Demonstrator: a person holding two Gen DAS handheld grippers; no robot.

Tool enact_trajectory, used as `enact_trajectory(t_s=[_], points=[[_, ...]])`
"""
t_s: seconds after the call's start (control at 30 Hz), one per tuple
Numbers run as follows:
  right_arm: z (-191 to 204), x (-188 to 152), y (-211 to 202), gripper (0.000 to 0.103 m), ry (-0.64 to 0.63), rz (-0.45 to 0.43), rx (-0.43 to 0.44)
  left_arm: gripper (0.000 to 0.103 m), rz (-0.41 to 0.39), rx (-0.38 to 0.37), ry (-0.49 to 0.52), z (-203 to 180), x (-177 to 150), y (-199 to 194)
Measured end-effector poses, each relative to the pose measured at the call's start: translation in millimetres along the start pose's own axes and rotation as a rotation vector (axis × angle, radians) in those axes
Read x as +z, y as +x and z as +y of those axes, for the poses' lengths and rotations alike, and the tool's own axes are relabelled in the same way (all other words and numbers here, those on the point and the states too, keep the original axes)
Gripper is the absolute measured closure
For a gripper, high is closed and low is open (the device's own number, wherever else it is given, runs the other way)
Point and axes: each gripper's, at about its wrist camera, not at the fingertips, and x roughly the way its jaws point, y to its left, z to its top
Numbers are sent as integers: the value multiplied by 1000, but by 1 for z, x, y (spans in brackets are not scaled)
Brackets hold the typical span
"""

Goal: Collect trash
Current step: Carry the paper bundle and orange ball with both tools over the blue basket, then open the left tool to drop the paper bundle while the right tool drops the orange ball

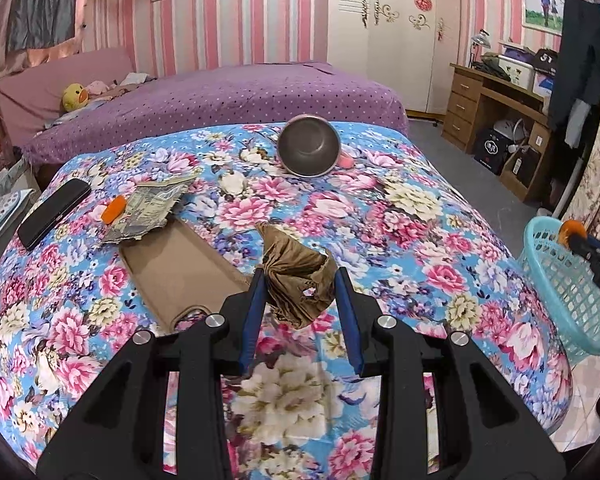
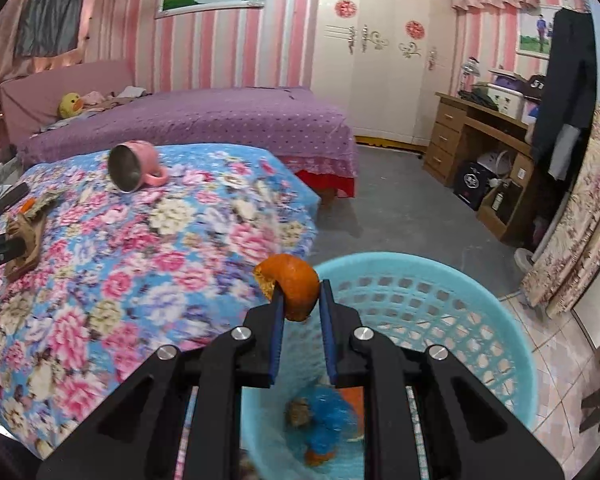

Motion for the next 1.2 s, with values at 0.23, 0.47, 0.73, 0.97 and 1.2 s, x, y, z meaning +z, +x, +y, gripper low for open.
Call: enact_trajectory(t_s=[0.23, 0.47, 0.73, 0.97, 1.2], points=[[-37, -6, 1, 86, 48, 3, -38, 69, 3, -7, 32, -22, -1, 2], [-62, -6, -4, 86, 71, -16, -77, 69, -7, -38, 50, -58, 5, 2], [-93, -16, -8, 86, 101, 3, -145, 69, -34, -156, 79, -114, 13, 2], [-113, -20, -11, 86, 155, -1, -163, 69, -54, -282, 123, -173, 15, 2], [-131, -26, -8, 86, 203, 5, -168, 69, -48, -353, 164, -219, 16, 1]])
